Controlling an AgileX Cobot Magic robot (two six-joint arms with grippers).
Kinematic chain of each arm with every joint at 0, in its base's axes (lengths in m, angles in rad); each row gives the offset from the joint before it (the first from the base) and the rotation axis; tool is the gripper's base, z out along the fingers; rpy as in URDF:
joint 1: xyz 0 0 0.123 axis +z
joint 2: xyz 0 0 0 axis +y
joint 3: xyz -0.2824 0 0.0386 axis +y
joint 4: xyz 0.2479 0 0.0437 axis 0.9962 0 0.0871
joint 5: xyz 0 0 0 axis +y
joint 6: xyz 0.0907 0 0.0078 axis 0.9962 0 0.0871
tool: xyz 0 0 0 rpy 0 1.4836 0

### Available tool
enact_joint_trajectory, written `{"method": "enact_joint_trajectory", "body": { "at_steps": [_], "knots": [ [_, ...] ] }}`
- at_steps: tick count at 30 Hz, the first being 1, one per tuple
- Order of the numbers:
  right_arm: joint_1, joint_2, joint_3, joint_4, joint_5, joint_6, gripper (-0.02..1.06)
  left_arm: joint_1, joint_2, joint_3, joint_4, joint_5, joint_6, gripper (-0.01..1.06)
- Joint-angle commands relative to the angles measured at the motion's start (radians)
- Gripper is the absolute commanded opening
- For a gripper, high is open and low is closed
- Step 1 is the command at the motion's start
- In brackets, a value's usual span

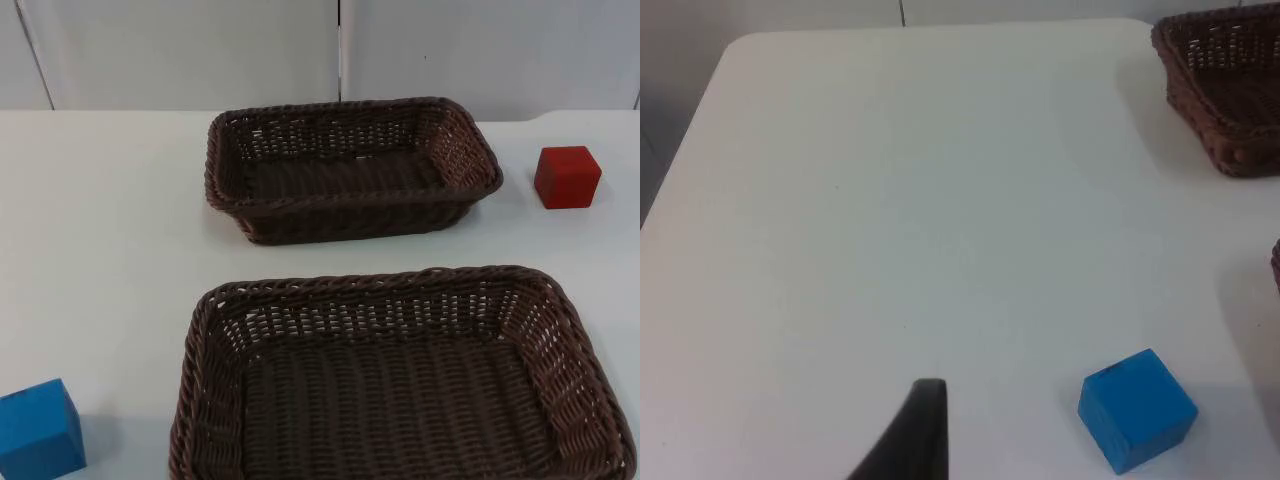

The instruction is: Pick up one cube with the left hand and place it into the upper basket. Pick up one cube with the right hand and place it into the lower basket.

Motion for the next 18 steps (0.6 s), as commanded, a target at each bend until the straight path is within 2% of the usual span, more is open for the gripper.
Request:
{"method": "enact_joint_trajectory", "body": {
  "at_steps": [1, 7, 18],
  "knots": [
    [-0.001, -0.004, 0.002, 0.002, -0.002, -0.008, 1.05, 0.002, -0.001, -0.006, 0.005, -0.018, -0.001, 1.05],
    [-0.001, -0.004, 0.002, 0.002, -0.002, -0.008, 1.05, 0.002, 0.092, -0.05, 0.013, -0.099, -0.001, 1.05],
    [-0.001, -0.004, 0.002, 0.002, -0.002, -0.008, 1.05, 0.002, 0.357, -0.134, -0.003, -0.123, -0.001, 1.05]
  ]
}}
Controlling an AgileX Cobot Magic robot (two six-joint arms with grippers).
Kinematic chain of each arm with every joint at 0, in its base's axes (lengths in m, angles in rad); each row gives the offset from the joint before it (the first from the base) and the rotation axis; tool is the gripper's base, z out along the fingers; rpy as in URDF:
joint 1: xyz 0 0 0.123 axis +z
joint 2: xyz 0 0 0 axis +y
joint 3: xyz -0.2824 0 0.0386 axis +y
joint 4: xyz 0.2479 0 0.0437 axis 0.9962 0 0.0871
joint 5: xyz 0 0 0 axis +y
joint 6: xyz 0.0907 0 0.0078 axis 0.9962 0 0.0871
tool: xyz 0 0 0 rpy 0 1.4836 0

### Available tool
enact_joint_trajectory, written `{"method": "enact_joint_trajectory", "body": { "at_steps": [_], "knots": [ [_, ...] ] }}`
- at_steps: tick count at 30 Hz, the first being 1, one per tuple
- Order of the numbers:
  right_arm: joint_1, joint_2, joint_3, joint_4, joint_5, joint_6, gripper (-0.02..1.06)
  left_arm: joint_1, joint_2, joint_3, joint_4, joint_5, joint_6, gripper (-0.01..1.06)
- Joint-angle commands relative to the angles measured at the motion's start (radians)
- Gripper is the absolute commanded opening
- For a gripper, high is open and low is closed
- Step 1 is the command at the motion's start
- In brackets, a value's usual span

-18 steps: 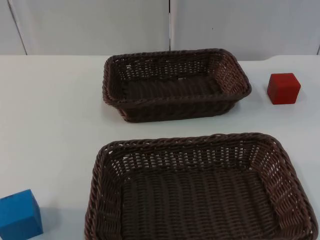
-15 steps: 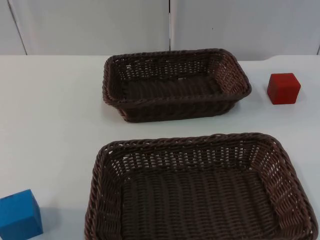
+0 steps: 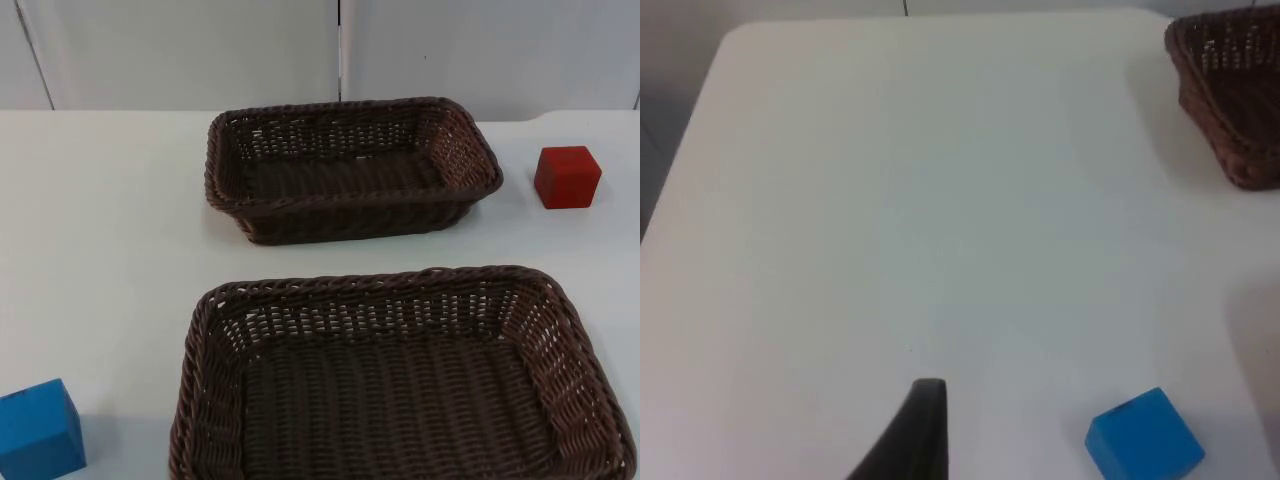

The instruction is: Pick up one cube with the left hand and place it into the upper basket. Pick up one cube with the right hand and place it into the lower basket.

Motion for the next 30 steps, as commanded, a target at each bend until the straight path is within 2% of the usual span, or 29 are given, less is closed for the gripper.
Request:
{"method": "enact_joint_trajectory", "body": {
  "at_steps": [1, 14, 20, 30],
  "knots": [
    [-0.001, -0.004, 0.002, 0.002, -0.002, -0.008, 1.05, 0.002, 0.041, -0.017, -0.011, -0.017, -0.001, 1.05],
    [-0.001, -0.004, 0.002, 0.002, -0.002, -0.008, 1.05, 0.002, 0.292, -0.046, -0.072, -0.013, 0.003, 1.05],
    [-0.001, -0.004, 0.002, 0.002, -0.002, -0.008, 1.05, 0.002, 0.406, -0.046, -0.219, -0.013, 0.123, 1.05],
    [-0.001, -0.004, 0.002, 0.002, -0.002, -0.008, 1.05, 0.002, 0.571, -0.046, -0.265, -0.013, 0.161, 1.05]
  ]
}}
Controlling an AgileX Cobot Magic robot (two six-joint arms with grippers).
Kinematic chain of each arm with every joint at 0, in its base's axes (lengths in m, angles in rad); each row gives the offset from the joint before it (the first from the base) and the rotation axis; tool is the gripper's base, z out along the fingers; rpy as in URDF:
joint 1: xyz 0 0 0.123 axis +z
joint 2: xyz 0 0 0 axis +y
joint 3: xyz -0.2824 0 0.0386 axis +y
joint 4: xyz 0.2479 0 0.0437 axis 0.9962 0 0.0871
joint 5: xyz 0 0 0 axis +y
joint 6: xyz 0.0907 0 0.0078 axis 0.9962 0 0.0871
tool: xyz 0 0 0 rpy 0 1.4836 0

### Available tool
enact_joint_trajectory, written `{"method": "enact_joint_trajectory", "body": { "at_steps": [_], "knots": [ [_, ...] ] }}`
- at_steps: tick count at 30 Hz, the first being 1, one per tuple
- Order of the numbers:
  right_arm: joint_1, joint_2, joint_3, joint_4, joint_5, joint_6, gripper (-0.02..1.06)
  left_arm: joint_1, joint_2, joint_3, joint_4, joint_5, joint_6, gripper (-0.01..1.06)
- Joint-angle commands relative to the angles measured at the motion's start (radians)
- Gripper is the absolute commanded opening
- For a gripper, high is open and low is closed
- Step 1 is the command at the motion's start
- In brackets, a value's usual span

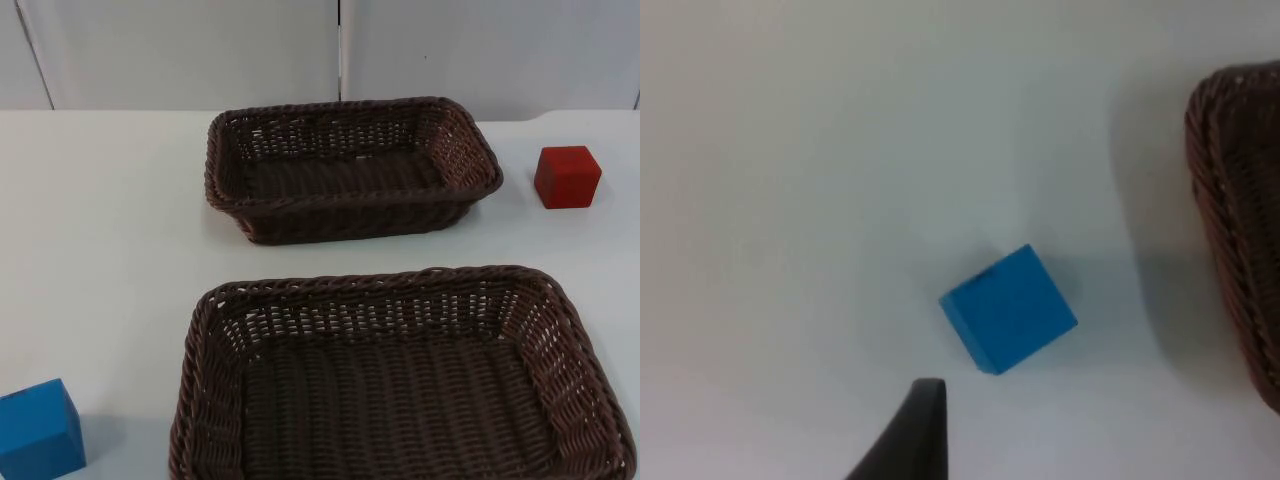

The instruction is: Pick up one cube with the left hand and place it into the upper basket. Pick up one cube with the right hand and place it into the lower basket.

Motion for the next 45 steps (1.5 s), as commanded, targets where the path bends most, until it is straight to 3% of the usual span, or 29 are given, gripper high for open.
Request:
{"method": "enact_joint_trajectory", "body": {
  "at_steps": [1, 10, 26, 38, 45],
  "knots": [
    [-0.001, -0.004, 0.002, 0.002, -0.002, -0.008, 1.05, 0.002, 0.044, -0.007, -0.019, -0.002, 0.009, 1.05],
    [-0.001, -0.004, 0.002, 0.002, -0.002, -0.008, 1.05, 0.002, 0.204, -0.007, -0.041, -0.007, 0.016, 1.05],
    [-0.001, -0.004, 0.002, 0.002, -0.002, -0.008, 1.05, -0.003, 0.289, -0.007, -0.078, -0.049, -0.011, 1.05],
    [-0.001, -0.004, 0.002, 0.002, -0.002, -0.008, 1.05, -0.174, 0.442, -0.005, -0.011, -0.208, -0.186, 1.05],
    [-0.001, -0.004, 0.002, 0.002, -0.002, -0.008, 1.05, -0.189, 0.507, -0.005, 0.055, -0.259, -0.304, 1.05]
  ]
}}
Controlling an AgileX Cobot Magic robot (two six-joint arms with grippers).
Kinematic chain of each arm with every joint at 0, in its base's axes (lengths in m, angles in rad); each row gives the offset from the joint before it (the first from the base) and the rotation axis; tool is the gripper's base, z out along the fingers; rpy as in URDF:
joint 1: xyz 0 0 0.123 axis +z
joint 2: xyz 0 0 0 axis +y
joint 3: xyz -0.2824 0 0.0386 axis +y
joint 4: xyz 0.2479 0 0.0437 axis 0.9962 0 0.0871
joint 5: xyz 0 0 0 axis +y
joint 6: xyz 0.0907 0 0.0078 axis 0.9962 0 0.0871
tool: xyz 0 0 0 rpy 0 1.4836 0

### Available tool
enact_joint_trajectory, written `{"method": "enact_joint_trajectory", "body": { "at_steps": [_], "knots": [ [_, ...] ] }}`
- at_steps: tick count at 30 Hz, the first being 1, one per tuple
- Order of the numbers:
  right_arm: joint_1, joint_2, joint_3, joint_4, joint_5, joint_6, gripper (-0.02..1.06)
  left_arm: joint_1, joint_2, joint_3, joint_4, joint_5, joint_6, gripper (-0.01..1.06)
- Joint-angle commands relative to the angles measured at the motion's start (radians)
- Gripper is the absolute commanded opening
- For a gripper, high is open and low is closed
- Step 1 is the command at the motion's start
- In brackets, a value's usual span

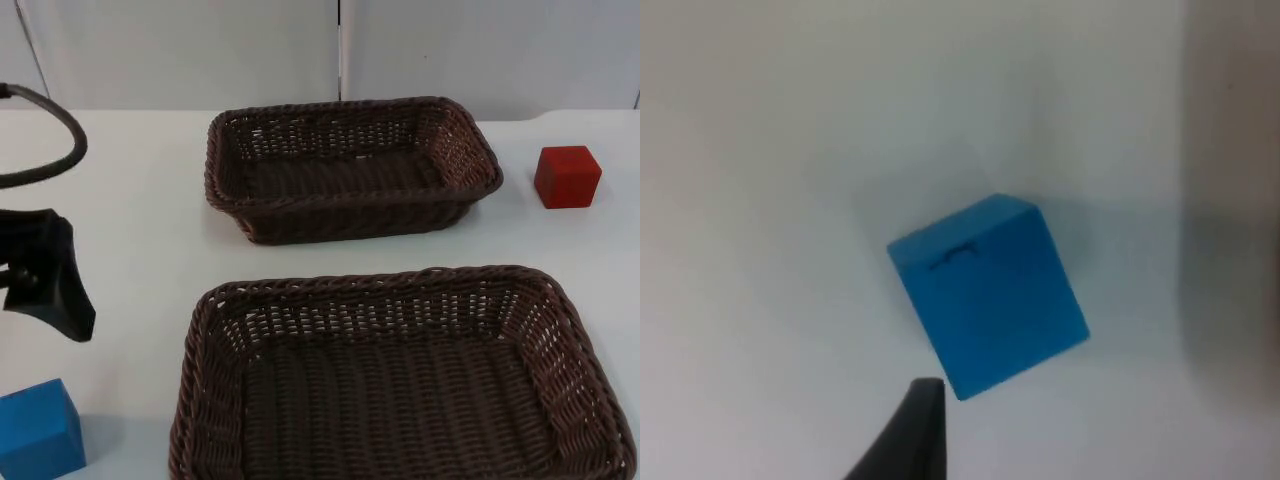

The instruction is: Pick up one cube with the left hand and place it into the upper basket. Pick up one cube with the right hand and place it into the lower basket.

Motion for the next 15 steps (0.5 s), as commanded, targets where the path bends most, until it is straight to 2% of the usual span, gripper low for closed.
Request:
{"method": "enact_joint_trajectory", "body": {
  "at_steps": [1, 11, 15],
  "knots": [
    [-0.001, -0.004, 0.002, 0.002, -0.002, -0.008, 1.05, -0.006, 0.009, -0.003, 0.024, -0.029, -0.05, 1.05],
    [-0.001, -0.004, 0.002, 0.002, -0.002, -0.008, 1.05, -0.006, 0.032, -0.003, 0.031, -0.127, -0.229, 1.05],
    [-0.001, -0.004, 0.002, 0.002, -0.002, -0.008, 1.05, -0.015, 0.079, 0.001, 0.034, -0.11, -0.275, 1.05]
  ]
}}
